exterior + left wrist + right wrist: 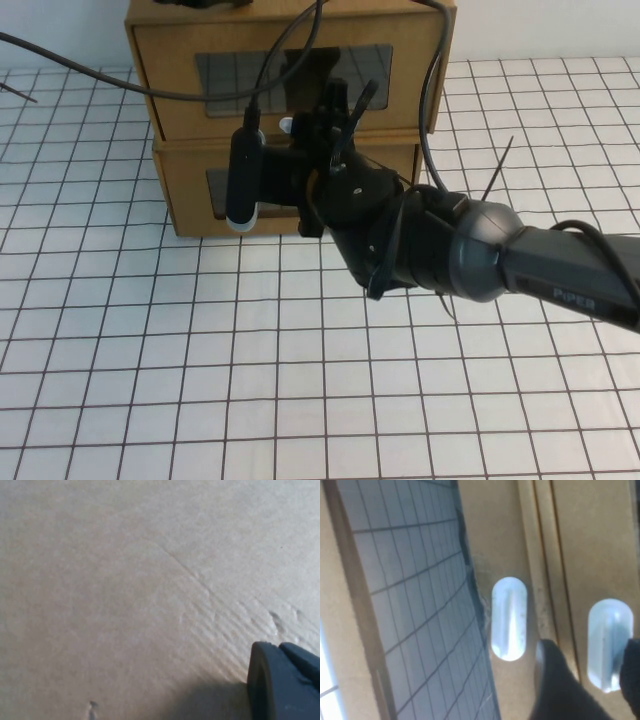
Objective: Open the shoe box
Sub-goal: 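Pull the top drawer of the cardboard box fully open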
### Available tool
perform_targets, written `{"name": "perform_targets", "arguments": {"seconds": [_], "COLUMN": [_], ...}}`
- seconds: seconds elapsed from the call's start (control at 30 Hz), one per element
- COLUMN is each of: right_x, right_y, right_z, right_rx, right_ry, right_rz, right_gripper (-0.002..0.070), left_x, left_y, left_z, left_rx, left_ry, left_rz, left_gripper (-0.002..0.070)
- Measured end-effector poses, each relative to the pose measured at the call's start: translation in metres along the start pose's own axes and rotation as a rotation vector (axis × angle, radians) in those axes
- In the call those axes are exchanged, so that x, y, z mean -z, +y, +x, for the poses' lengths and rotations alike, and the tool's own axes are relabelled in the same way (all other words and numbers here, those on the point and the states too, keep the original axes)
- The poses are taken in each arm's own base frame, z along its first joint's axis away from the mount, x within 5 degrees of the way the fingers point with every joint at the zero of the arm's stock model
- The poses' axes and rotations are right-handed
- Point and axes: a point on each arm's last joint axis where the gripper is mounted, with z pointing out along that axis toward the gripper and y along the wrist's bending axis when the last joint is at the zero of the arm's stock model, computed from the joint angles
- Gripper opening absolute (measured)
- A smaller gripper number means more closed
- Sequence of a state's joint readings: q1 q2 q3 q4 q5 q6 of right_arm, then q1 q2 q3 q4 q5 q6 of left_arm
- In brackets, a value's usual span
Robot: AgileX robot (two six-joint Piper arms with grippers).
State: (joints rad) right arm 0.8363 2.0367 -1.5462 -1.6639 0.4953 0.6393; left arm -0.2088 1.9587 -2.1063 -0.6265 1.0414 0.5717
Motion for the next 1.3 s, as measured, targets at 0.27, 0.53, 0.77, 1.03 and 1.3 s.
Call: {"name": "perform_targets", "arguments": {"seconds": [0.27,0.53,0.77,1.03,1.3], "right_x": [-0.001,-0.002,-0.011,-0.013,-0.017], "right_y": [-0.003,-0.007,-0.006,-0.005,-0.003], "right_z": [0.001,-0.003,-0.006,-0.006,-0.005], "right_rx": [-0.001,-0.008,-0.012,0.005,0.068], "right_ry": [0.001,-0.010,0.004,0.008,0.030], "right_rz": [0.006,0.016,0.038,0.042,0.065], "right_gripper": [0.0221,0.0215,0.0214,0.0209,0.0127], "left_x": [0.000,0.000,0.000,0.000,0.000], "left_y": [0.000,0.000,0.000,0.000,0.001], "left_z": [0.000,0.000,0.000,0.000,0.000], "left_rx": [0.000,0.000,0.000,-0.003,-0.006], "left_ry": [0.000,0.000,0.000,-0.004,-0.002], "left_rz": [0.000,0.000,0.000,-0.004,-0.007], "left_gripper": [-0.0002,-0.0002,-0.0002,-0.0002,-0.0002]}}
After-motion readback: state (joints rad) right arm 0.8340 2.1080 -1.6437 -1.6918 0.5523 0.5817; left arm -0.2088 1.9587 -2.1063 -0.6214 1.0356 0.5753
